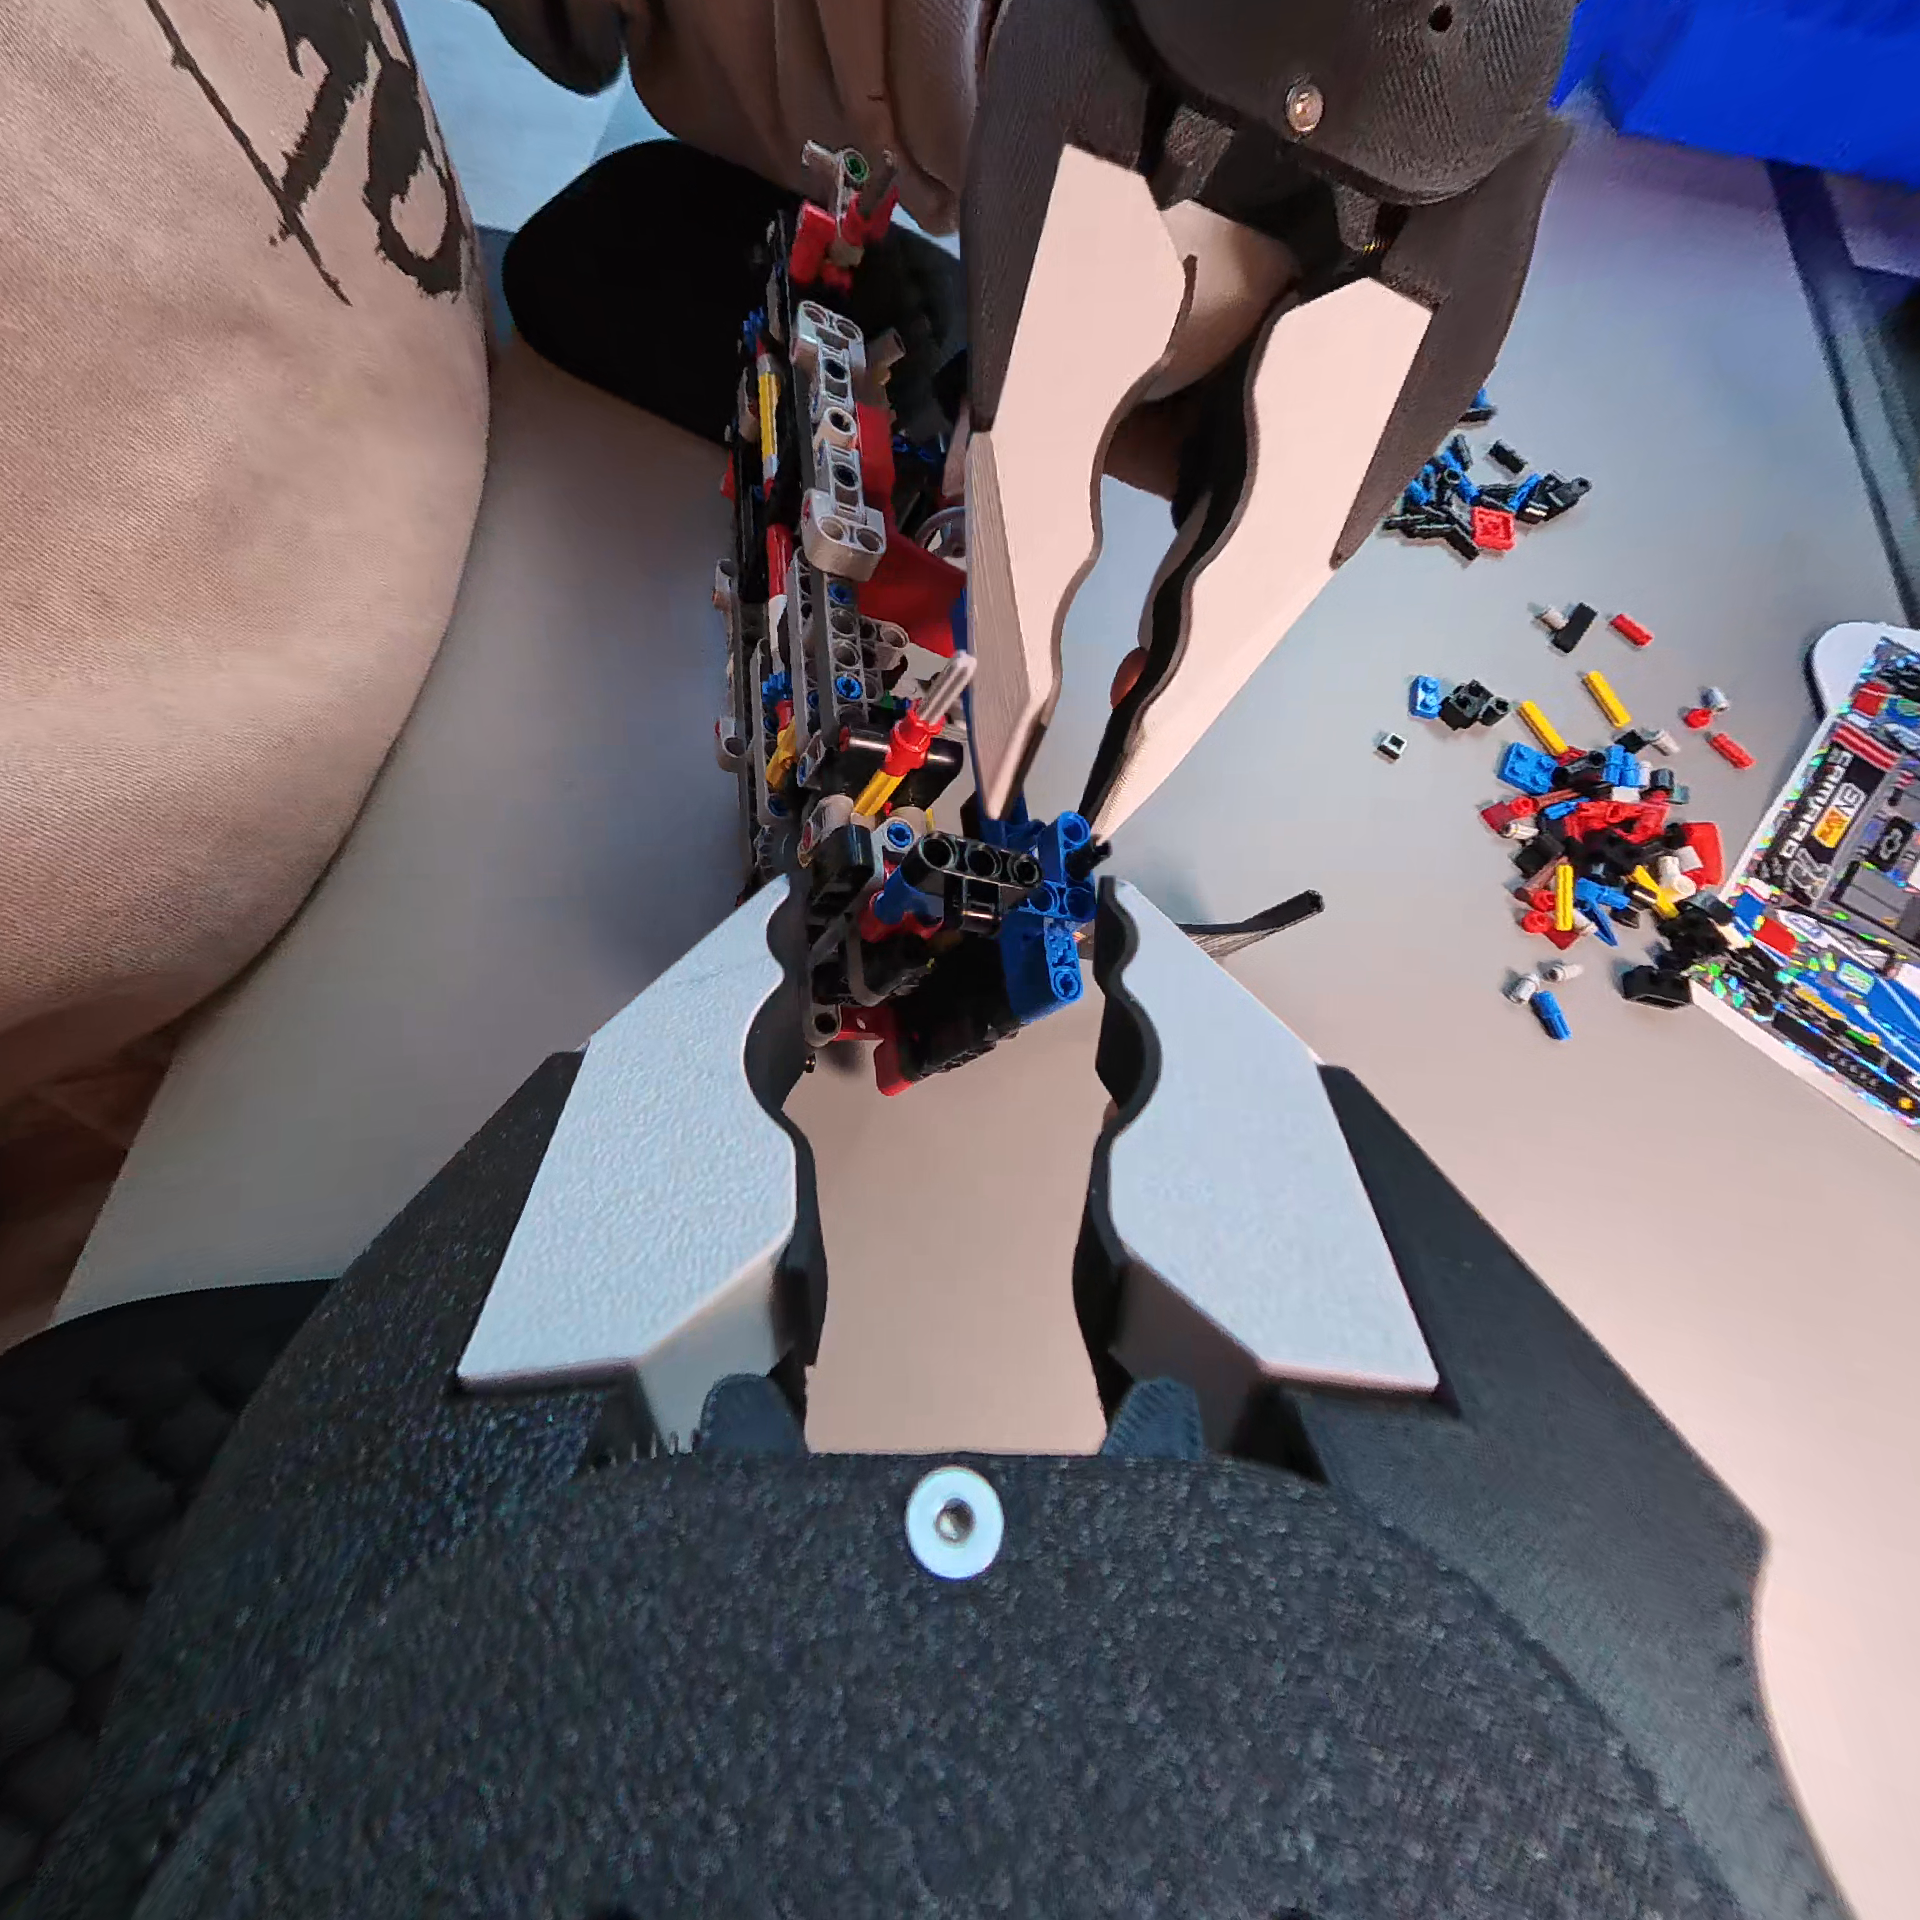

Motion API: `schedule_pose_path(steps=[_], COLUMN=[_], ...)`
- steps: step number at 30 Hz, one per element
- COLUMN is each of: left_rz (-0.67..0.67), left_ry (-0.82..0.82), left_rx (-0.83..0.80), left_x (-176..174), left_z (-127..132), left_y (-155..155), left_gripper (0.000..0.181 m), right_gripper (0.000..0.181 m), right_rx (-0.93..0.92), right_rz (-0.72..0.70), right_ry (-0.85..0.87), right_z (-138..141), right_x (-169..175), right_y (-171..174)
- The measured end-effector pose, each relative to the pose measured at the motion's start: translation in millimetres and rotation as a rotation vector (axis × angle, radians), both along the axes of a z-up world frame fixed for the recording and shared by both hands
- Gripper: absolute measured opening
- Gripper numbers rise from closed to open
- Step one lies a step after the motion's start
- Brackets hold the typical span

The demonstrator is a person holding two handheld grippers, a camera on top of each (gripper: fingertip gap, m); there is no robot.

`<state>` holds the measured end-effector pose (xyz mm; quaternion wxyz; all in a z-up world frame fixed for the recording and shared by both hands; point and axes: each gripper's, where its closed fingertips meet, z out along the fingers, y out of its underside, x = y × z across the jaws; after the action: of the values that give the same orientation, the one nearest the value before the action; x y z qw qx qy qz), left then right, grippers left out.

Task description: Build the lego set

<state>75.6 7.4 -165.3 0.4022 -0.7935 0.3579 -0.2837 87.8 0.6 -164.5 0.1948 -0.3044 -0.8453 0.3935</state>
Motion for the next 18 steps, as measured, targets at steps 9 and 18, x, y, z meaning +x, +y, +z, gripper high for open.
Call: schedule_pose_path(steps=[9,18], left_rz=[-0.040,-0.045], left_ry=[0.036,0.013], left_rx=[0.099,0.156], left_x=[1.7,-0.4], left_z=[-1.6,2.4], left_y=[-0.7,-3.9], left_gripper=[0.006,0.007], right_gripper=[0.050,0.048], right_rx=[-0.158,-0.177], right_rz=[0.037,0.076], right_ry=[-0.045,-0.093], right_z=[2.4,3.3], right_x=[1.2,2.5], right_y=[-3.4,-4.7])
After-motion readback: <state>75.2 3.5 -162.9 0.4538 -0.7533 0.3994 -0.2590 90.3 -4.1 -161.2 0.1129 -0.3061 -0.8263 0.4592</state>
